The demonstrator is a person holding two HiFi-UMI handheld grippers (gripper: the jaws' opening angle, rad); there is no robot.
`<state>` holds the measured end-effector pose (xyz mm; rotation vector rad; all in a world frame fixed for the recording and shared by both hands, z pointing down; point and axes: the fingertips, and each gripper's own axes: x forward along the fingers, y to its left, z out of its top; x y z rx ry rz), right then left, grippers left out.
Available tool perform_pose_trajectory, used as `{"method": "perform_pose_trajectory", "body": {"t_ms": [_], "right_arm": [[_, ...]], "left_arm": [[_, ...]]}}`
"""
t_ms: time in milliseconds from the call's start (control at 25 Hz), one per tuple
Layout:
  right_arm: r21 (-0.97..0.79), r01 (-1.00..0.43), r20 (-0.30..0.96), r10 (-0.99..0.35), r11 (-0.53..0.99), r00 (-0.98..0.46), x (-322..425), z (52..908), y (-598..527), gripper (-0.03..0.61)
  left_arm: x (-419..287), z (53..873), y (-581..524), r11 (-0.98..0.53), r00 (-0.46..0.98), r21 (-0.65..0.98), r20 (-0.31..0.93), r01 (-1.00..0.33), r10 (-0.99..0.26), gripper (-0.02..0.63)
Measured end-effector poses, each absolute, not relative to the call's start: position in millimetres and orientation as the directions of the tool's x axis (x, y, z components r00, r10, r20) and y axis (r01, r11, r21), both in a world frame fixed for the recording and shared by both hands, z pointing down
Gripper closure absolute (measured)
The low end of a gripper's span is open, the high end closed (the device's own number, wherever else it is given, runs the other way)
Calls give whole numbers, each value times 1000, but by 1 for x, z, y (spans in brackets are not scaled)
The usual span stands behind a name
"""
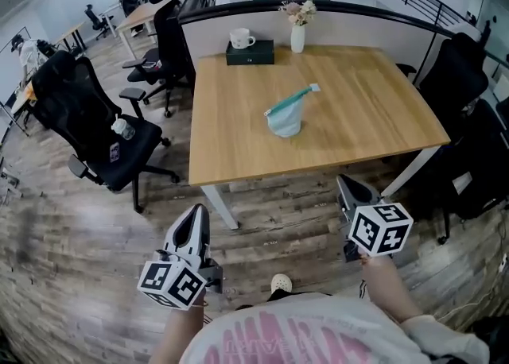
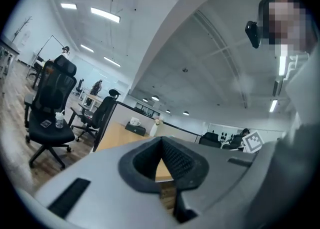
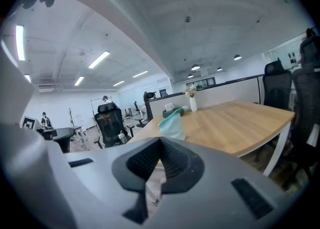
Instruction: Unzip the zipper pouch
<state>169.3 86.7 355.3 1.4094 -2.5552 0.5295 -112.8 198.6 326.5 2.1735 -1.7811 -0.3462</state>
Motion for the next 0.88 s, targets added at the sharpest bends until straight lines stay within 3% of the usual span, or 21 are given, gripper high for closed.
{"method": "perform_pose_trajectory", "body": {"t_ms": [240, 760, 880], "right_arm": [[-232, -829, 267, -786, 509, -558, 164, 344, 11, 581], [-289, -872, 463, -739, 395, -488, 161, 429, -73, 581], [-281, -885, 462, -757, 370, -463, 156, 421, -99, 581]], "left_arm": [[-108, 331, 121, -194, 204, 384, -15, -903, -979, 612], [-88, 433, -17, -279, 397, 458, 182, -844, -900, 611], [-82, 441, -60, -363, 487, 450, 197, -816, -851, 544]]}}
